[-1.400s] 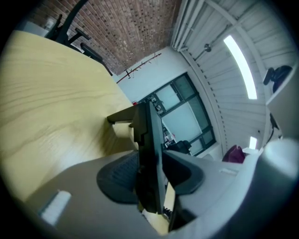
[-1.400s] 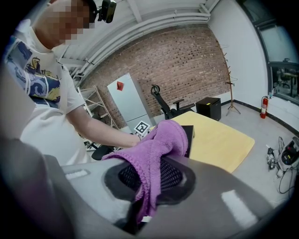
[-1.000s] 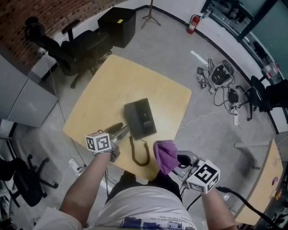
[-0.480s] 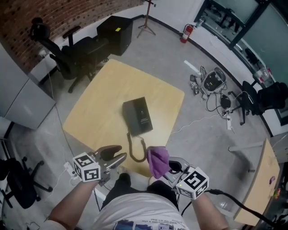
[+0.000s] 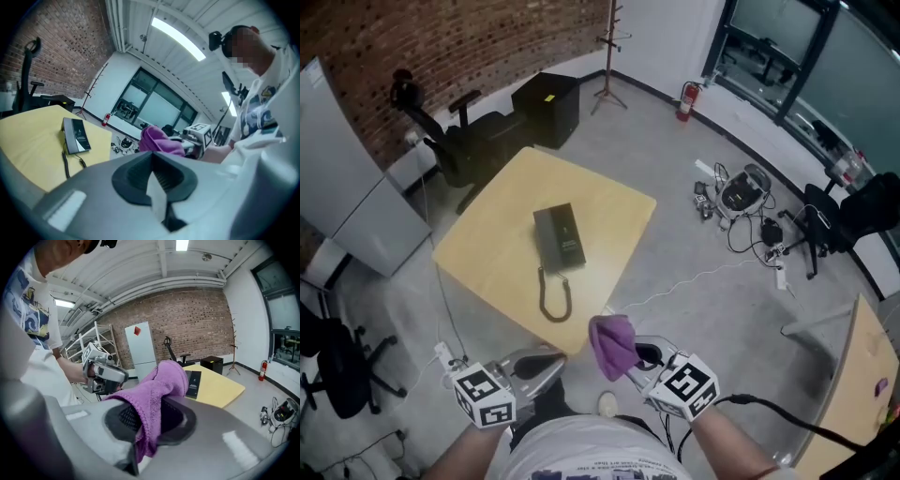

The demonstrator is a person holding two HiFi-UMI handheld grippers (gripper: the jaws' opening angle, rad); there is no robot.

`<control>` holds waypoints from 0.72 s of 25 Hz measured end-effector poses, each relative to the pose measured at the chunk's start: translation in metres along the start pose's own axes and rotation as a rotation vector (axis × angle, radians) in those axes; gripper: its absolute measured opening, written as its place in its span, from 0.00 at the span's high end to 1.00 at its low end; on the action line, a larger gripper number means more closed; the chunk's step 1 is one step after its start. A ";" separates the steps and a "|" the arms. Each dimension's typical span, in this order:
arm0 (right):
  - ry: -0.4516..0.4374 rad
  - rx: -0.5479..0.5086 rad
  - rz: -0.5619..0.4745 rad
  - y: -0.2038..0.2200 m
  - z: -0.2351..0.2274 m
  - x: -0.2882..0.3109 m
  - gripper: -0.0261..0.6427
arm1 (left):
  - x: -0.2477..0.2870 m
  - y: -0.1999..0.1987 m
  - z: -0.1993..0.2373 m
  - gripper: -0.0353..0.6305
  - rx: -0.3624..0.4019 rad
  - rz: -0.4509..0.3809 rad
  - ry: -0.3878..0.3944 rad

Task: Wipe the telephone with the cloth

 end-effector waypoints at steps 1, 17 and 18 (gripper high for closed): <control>-0.015 -0.002 0.001 0.005 0.004 -0.006 0.90 | -0.002 0.005 -0.014 0.94 -0.007 -0.011 -0.010; -0.096 -0.022 -0.007 0.021 0.063 -0.049 0.90 | -0.021 0.029 -0.092 0.94 0.011 -0.014 -0.006; -0.088 -0.022 -0.009 0.019 0.066 -0.050 0.90 | -0.022 0.028 -0.093 0.94 0.012 -0.011 0.005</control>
Point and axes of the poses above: the fingertips, and each gripper's own axes: x forward along the fingers, z to its left, y out of its underside, the point moved 7 cm from there along -x, backward along the fingers, and after that the axes turned 10 degrees about -z, right-handed, at the moved point
